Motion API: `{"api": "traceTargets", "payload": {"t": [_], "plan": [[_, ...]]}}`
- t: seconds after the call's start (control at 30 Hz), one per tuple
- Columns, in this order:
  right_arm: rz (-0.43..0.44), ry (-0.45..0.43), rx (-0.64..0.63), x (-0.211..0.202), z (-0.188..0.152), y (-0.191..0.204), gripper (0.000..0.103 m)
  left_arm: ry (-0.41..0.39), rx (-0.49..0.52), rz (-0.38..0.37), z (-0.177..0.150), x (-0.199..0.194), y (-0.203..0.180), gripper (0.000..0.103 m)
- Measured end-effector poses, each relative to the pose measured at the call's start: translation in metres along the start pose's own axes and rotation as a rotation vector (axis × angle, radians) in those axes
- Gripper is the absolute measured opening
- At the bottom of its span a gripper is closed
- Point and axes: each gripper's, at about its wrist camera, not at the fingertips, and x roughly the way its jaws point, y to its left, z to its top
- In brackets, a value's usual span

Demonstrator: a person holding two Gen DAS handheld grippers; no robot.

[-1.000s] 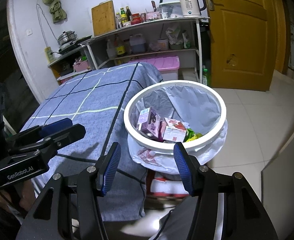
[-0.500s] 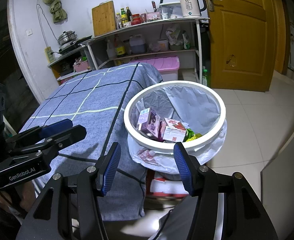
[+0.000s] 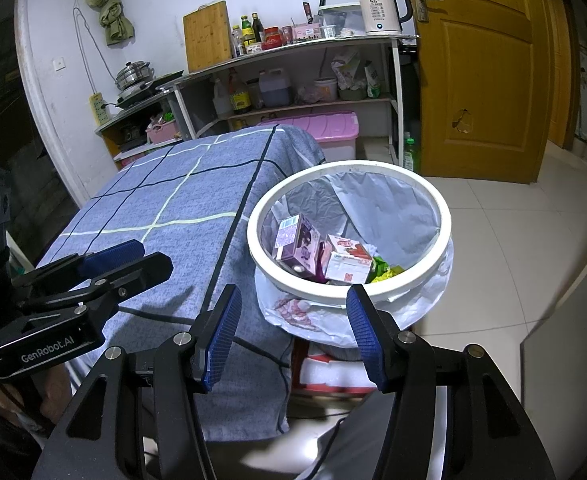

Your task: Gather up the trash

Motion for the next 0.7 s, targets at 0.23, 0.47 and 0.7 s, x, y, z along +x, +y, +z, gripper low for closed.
{"api": "traceTargets", "payload": {"t": [0.23, 0.47, 0.7], "plan": [[0.0, -0.001, 0.0, 0.0, 0.0005, -0.0001, 0.056, 0.005, 0.003, 0.006, -0.0019, 0.0004, 0.0015, 0.056], [0.001, -0.001, -0.001, -0.0004, 0.0005, -0.0003, 0.056, 0.004, 0.008, 0.014, -0.0035, 0.0002, -0.0006, 0.057], [0.0, 0.0, 0.0, -0.0004, 0.0004, -0.0001, 0.056, 0.005, 0.014, 0.034, -0.0049, 0.0009, -0.0023, 0.057]]}}
